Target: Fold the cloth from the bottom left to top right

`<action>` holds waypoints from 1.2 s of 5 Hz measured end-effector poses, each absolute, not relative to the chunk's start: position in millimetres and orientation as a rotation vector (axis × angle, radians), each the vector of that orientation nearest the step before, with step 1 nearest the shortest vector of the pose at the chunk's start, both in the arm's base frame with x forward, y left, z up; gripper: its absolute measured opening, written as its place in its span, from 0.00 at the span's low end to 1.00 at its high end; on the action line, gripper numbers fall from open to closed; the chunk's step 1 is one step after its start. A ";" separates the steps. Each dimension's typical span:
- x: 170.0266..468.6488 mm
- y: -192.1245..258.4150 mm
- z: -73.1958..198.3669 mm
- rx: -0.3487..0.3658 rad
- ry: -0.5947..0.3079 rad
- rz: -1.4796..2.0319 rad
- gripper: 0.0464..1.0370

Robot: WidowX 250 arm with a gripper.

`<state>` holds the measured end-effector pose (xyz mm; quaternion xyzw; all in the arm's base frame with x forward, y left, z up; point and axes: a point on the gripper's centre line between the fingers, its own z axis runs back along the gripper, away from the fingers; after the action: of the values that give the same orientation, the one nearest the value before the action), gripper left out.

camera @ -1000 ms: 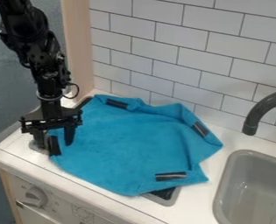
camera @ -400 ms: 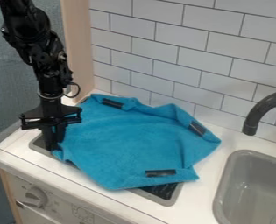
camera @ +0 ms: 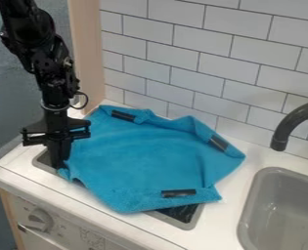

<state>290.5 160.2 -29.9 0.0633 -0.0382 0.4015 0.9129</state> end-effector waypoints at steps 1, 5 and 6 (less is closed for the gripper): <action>288.3 153.8 -21.8 0.095 -0.059 0.826 0.02; 335.7 93.0 29.8 -0.109 -0.107 0.789 0.02; 356.4 69.6 36.5 -0.128 -0.137 0.738 0.02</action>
<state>356.4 69.6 36.5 -0.0626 -0.0666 0.3603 0.9283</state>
